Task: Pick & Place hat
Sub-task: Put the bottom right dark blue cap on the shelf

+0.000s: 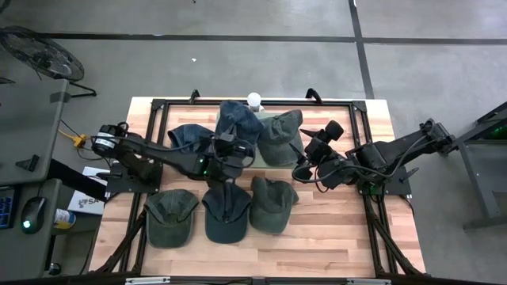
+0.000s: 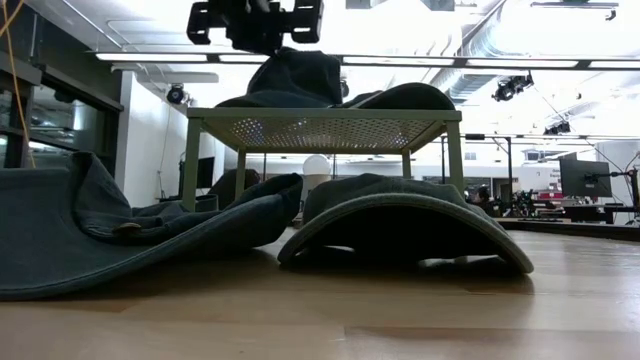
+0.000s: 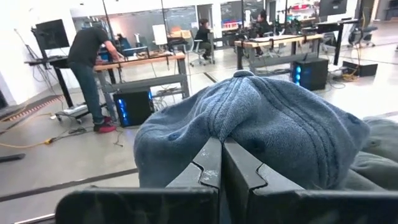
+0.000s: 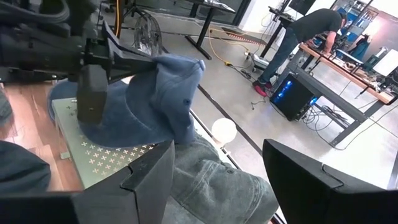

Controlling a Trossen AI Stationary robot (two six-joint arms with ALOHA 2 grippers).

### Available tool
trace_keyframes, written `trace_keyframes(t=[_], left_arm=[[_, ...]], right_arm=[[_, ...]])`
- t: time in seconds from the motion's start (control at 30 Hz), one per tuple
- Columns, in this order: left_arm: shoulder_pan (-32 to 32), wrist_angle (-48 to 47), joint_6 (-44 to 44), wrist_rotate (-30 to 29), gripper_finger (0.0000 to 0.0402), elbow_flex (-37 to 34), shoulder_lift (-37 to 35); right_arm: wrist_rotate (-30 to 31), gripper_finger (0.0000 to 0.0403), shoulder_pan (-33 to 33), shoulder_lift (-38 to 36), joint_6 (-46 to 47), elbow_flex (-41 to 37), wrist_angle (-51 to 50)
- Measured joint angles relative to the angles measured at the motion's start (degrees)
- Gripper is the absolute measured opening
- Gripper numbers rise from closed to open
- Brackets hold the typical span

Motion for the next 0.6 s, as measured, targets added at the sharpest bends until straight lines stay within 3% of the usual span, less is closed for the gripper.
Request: trace_keyframes(t=[0.27,0.6], left_arm=[[0.24,-1.42,-0.10,4.24,0.0024,0.00,0.00],[0.22,-1.16,4.21,4.22,0.0125,1.01,0.00]], right_arm=[[-0.07,0.0238,0.00,0.00,-0.44,0.00,-0.04],[-1.84,0.0238,0.01,0.00,0.42,0.00,-1.52]])
